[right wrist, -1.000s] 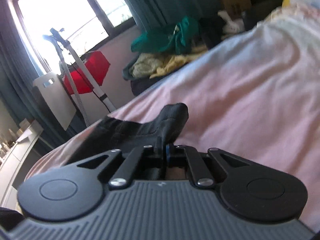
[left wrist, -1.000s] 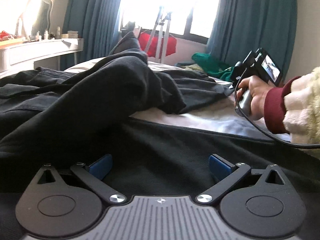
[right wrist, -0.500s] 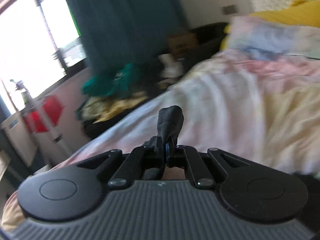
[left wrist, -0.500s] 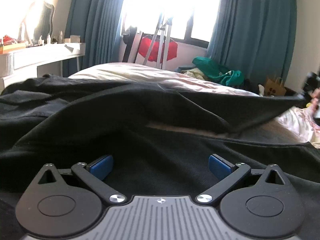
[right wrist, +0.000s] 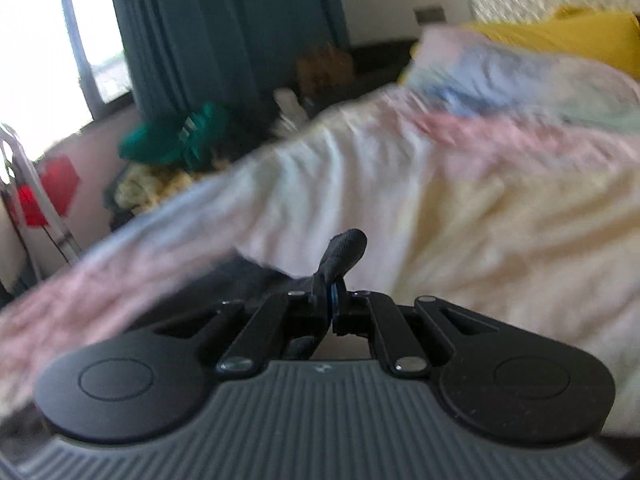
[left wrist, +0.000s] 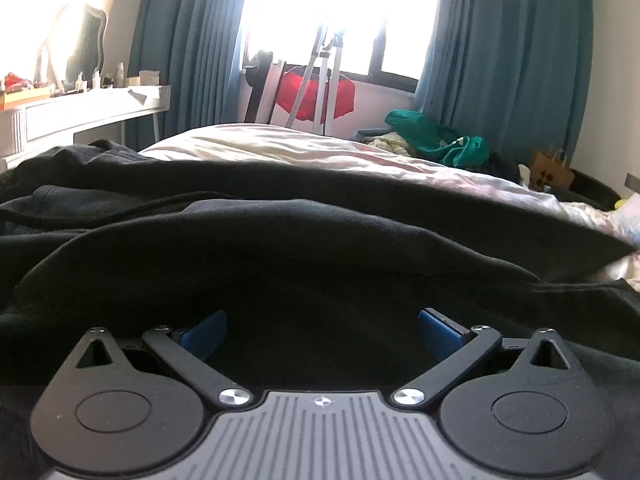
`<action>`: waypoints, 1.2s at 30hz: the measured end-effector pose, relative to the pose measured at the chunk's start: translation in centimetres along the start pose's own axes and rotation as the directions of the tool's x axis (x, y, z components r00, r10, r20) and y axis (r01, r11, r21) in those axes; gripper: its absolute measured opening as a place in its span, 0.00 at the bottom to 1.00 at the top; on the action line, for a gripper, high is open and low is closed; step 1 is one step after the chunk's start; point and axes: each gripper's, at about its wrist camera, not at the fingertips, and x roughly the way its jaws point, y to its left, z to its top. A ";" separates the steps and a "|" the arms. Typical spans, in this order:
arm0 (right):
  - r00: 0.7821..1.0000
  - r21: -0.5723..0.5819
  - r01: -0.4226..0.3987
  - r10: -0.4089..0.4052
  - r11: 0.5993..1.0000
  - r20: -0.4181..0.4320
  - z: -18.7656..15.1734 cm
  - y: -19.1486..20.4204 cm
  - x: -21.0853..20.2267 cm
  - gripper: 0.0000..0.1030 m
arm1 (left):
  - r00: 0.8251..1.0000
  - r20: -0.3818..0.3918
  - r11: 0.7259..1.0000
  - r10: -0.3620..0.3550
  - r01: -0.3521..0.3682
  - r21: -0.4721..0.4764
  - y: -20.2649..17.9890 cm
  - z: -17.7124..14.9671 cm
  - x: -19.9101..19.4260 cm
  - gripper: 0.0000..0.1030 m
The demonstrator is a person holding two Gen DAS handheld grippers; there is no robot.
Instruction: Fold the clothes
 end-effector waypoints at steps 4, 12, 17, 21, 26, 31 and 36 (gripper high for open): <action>0.999 -0.005 0.019 -0.019 1.000 -0.034 -3.3 -1.6 0.3 0.05 | 1.000 -0.009 1.000 -0.014 0.014 -0.001 0.4 -0.2 0.0 1.00; 0.998 0.041 0.057 -0.057 0.998 -0.014 -4.6 -1.2 -4.8 0.08 | 1.000 -0.014 0.998 0.001 0.000 0.064 0.3 -1.0 0.6 0.99; 1.000 0.126 0.027 -0.028 0.992 0.011 -5.6 -1.5 -11.3 0.08 | 1.000 -0.009 0.994 -0.009 0.010 0.107 0.3 -1.3 -0.2 0.99; 1.000 0.039 0.011 -0.012 0.999 0.029 -6.4 -1.0 -15.8 0.08 | 0.999 -0.030 0.991 0.042 -0.038 0.127 0.3 -1.4 -1.2 0.99; 0.999 0.132 -0.026 0.030 0.991 -0.030 -8.1 -2.6 -19.5 0.09 | 0.997 -0.038 0.989 0.068 -0.063 0.131 0.9 -1.3 -2.9 0.99; 0.997 0.190 -0.005 0.021 0.982 -0.080 -9.1 -3.7 -20.0 0.09 | 0.994 -0.063 0.987 0.091 -0.082 0.136 1.3 -1.4 -5.1 0.99; 0.997 0.203 0.017 -0.003 0.979 -0.071 -8.8 -4.7 -19.9 0.09 | 0.997 -0.051 0.997 0.058 -0.056 0.056 2.4 -0.7 -8.7 0.99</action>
